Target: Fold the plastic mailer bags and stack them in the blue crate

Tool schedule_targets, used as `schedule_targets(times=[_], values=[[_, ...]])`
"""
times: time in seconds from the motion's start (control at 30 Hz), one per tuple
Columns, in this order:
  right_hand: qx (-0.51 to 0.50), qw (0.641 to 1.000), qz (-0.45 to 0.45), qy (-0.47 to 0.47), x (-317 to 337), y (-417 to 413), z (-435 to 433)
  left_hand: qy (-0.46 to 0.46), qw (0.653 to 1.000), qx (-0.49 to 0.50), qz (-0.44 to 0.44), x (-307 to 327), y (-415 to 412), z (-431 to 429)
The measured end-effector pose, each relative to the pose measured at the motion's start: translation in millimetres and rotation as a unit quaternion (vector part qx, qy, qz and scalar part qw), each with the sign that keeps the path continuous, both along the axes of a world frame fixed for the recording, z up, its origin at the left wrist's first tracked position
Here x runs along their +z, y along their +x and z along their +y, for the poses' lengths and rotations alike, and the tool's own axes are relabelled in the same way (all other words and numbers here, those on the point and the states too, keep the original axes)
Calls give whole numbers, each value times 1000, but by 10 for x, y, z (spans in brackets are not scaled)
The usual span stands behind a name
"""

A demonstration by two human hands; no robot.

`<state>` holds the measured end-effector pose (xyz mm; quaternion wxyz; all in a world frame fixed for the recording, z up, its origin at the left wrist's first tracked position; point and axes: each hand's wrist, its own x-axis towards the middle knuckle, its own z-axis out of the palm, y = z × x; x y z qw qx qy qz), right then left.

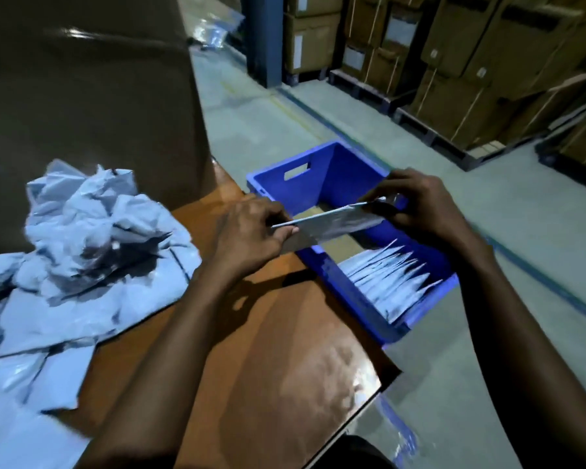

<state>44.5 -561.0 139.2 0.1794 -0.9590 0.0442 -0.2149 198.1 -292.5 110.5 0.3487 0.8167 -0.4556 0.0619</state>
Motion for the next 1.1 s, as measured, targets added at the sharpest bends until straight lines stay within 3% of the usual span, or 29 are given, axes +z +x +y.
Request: schedule_targets(times=[0.27,0.5,0.63,0.8,0.87,0.97,1.1], values=[[6,996,62,-60,-351,181,-1305,47,997,46,-46,-383,106,-1336],[15,993,107,-38,-726,494,-1716,58,990,97,-86,-720,187,-1691],[34,989,134,-52,-969,668,-1838,131,981,112,-91,-894,193,-1844],[58,977,184,-93,-1388,812,-1833,392,912,114,-36,-1083,95,-2082],[77,966,228,-95,-1602,849,-1795,445,890,98,-16,-1162,67,-2161],[29,942,328,-69,-1711,842,-1724,503,862,59,31,-1284,37,-2262],[15,906,421,-50,-1774,855,-1789,531,831,40,163,-1423,67,-2307]])
